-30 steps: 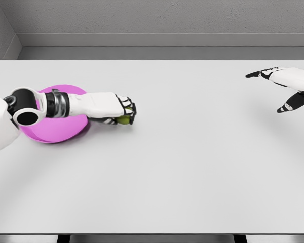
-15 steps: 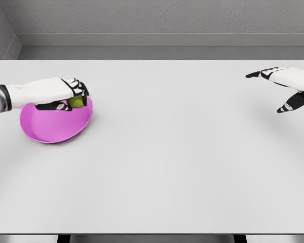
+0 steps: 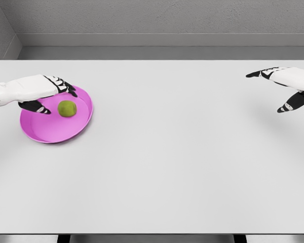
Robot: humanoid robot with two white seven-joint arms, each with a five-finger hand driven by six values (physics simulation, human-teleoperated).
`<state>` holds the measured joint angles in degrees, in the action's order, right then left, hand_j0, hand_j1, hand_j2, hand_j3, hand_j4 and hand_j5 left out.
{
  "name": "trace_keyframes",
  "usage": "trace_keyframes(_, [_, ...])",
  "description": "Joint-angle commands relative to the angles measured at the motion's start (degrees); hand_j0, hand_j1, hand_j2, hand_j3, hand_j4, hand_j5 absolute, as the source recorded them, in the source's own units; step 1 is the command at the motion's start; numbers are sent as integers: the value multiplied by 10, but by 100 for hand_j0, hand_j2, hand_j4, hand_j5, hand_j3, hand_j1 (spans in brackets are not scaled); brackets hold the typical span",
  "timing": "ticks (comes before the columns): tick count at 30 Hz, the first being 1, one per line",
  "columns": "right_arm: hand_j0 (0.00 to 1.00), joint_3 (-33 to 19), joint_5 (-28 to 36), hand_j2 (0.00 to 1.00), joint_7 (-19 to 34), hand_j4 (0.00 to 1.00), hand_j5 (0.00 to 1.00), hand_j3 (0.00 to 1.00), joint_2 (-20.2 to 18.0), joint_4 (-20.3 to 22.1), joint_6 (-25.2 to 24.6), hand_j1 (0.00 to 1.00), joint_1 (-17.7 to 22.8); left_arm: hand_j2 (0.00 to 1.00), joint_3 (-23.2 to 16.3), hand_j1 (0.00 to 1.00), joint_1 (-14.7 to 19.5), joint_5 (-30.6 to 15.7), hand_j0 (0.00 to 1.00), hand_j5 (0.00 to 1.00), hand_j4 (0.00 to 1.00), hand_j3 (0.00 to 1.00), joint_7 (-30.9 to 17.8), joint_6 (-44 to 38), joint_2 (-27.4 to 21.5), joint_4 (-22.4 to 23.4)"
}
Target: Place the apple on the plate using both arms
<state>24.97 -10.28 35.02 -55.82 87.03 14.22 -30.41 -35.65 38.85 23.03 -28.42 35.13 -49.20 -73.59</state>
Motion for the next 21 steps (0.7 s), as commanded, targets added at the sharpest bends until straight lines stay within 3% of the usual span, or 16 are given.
trace_keyframes(1, [100,0,2,100,0,100,100,100,-1,0,-1,100,1,100,1,100,0,1,100,100,100,100,0,-1,0,1])
trace_keyframes(3, [100,0,2,100,0,100,100,100,-1,0,-1,100,0,100,3,100,0,-10,100,100,100,100,2,-1,-1,1])
trace_keyframes(6, [100,0,2,100,0,100,100,100,-1,2,-1,100,1,100,8,100,-1,-88,100,100,100,100,4,-1,-3,35])
trace_keyframes(8, [100,-1,2,100,0,100,100,100,-1,2,-1,100,1,100,8,100,-1,-113,100,100,100,100,4,-1,-6,47])
trace_keyframes(21, [100,-1,2,100,0,100,100,100,-1,2,-1,100,1,100,9,100,-15,-116,100,100,100,100,7,-1,-13,48])
